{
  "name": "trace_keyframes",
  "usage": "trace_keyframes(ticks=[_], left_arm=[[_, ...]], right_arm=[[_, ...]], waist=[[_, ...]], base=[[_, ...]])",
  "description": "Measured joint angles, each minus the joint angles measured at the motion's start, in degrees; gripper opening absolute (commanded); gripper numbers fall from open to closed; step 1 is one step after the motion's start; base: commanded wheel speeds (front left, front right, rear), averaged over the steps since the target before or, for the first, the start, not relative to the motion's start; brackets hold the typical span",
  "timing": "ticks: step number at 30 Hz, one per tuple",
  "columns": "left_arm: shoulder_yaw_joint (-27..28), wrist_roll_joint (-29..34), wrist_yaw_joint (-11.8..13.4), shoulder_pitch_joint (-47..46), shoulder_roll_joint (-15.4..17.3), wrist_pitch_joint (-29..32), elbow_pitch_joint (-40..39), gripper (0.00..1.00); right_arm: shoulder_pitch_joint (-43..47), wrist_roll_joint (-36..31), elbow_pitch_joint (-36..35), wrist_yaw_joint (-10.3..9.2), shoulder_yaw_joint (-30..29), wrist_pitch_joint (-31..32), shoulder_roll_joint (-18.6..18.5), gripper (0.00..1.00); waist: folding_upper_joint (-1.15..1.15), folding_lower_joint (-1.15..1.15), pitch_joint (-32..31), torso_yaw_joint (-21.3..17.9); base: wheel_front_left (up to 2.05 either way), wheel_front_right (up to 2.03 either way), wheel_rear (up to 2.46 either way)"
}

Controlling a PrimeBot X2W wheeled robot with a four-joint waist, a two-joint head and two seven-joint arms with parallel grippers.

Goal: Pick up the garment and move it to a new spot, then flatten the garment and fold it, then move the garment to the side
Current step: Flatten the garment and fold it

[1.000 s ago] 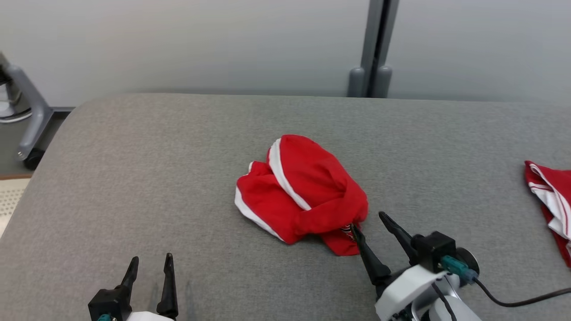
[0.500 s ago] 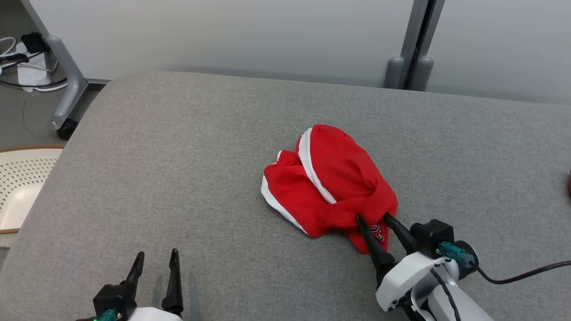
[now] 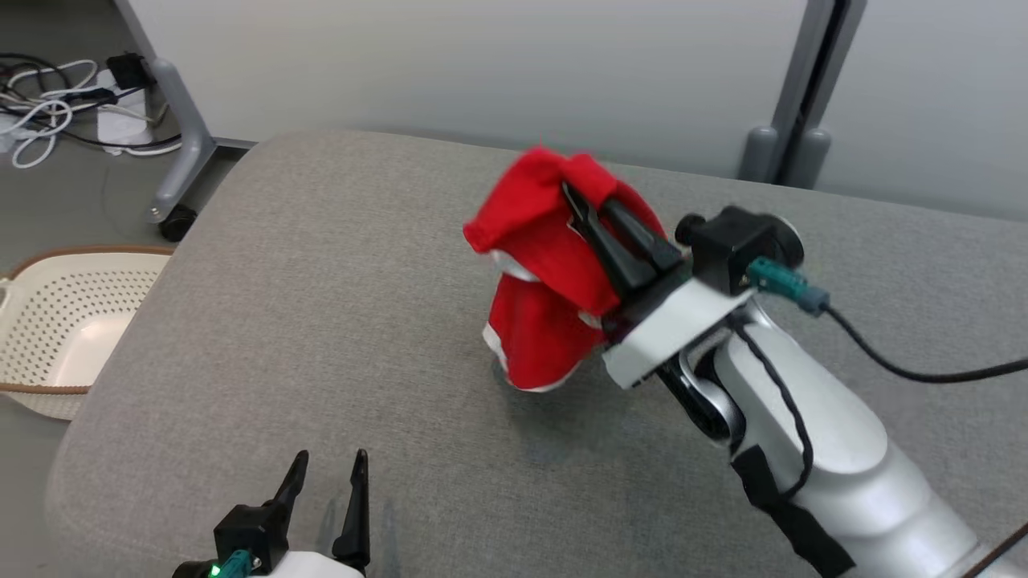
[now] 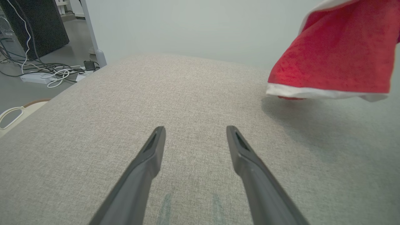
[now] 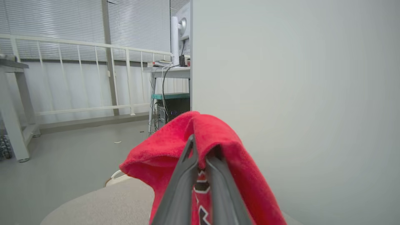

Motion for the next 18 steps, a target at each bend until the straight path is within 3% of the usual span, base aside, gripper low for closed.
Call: trace_keyframes(ticks=[4, 8, 15, 16, 17, 18], left_arm=[[-1.74, -1.05, 0.15, -0.13, -0.02, 0.00, 0.48, 1.00], [-1.43, -1.40, 0.58, 1.79, 0.05, 0.00, 0.90, 1.00], [-2.11, -2.13, 0.71, 1.49, 0.02, 0.00, 0.31, 1.00], [-2.56, -2.27, 0.54, 1.02, 0.03, 0.01, 0.25, 1.00], [-2.92, -2.45, 0.54, 0.33, 0.03, 0.01, 0.29, 1.00], [-3.33, -2.49, 0.54, -0.36, 0.01, 0.00, 0.30, 1.00]], right_arm=[[-6.45, 7.92, -4.36, 0.00, 2.27, 0.00, 0.03, 0.00], [-8.33, 16.48, -5.53, 0.00, -0.64, 0.00, 0.30, 0.00], [-1.19, 15.82, 10.32, 0.00, -9.43, 0.01, -1.01, 0.00], [-0.23, 14.44, 13.46, -0.01, -10.00, 0.01, -2.24, 0.23], [0.50, 12.77, 17.10, 0.00, -10.69, 0.02, -3.59, 0.56], [1.11, 12.49, 20.42, -0.01, -12.35, 0.01, -4.52, 1.00]], waist=[[0.00, 0.00, -0.84, 2.48], [0.00, 0.00, -1.77, 3.63], [0.00, 0.00, 0.78, 1.93], [0.00, 0.00, 1.35, 1.70], [0.00, 0.00, 1.92, 1.49], [0.00, 0.00, 2.49, 1.26]], base=[[0.00, 0.00, 0.00], [0.00, 0.00, 0.00], [0.00, 0.00, 0.00], [0.00, 0.00, 0.00], [0.00, 0.00, 0.00], [0.00, 0.00, 0.00]])
